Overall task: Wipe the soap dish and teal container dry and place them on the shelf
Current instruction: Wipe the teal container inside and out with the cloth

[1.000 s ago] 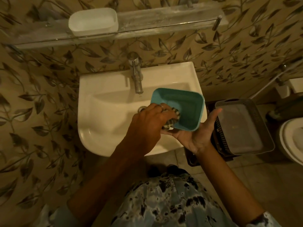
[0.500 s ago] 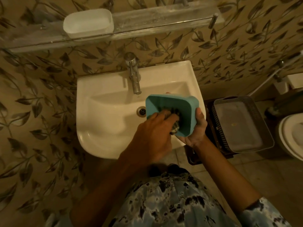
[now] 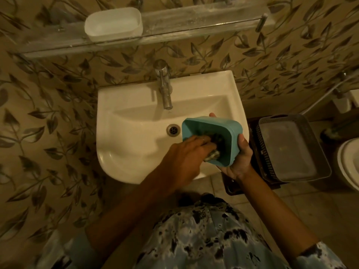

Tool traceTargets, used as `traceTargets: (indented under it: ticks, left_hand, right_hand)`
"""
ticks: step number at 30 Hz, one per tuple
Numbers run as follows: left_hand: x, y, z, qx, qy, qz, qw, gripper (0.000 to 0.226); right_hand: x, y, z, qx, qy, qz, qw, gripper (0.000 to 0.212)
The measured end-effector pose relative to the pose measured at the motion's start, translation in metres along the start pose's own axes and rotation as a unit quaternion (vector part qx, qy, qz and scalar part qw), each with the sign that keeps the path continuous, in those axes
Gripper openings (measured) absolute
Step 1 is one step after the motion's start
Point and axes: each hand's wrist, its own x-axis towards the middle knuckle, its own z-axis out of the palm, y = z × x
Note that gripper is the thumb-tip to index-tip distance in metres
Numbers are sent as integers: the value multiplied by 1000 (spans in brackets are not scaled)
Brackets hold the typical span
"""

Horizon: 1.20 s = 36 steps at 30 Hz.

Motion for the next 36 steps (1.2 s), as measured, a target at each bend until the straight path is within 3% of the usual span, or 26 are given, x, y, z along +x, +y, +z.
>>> traceTargets:
  ticks: [3, 6, 14, 18, 20, 23, 25, 27, 31, 34, 36]
  left_hand:
    - [0, -18, -2, 32, -8, -20, 999, 63]
    - [-1, -6, 3, 1, 37, -47, 998, 59]
    - [-2, 54, 8, -252, 151, -84, 952, 35]
    - [6, 45, 3, -392, 115, -128, 904, 32]
    - [5, 41, 7, -357, 105, -82, 924, 34]
    - [2, 25, 17, -120, 75, -13, 990, 46]
    - [1, 5, 17, 16, 12, -6, 1000, 50]
    - [1, -11, 15, 47, -6, -14, 999, 50]
    - [2, -4, 19, -56, 75, -75, 993, 51]
    - [3, 17, 20, -197, 187, -131, 953, 46]
    - [3, 28, 12, -290, 220, -147, 920, 41]
  right_hand:
    - [-5, 1, 1, 20, -20, 0, 1000, 105]
    - [-6, -2, 4, 8, -34, -22, 999, 97]
    - [-1, 3, 2, -38, 52, -69, 995, 105]
    - [-2, 1, 3, -40, 48, -77, 995, 101]
    - [-4, -1, 5, -35, 55, -56, 996, 100]
    - [-11, 1, 6, -26, 62, -16, 998, 93]
    - [-15, 2, 4, -10, 62, 0, 998, 78]
    - [-14, 1, 5, -13, 57, 1, 998, 75]
    - [-6, -2, 11, -29, 58, -16, 998, 78]
    - [4, -2, 16, -44, 73, -35, 996, 83]
    - [11, -2, 21, -46, 85, -44, 994, 91]
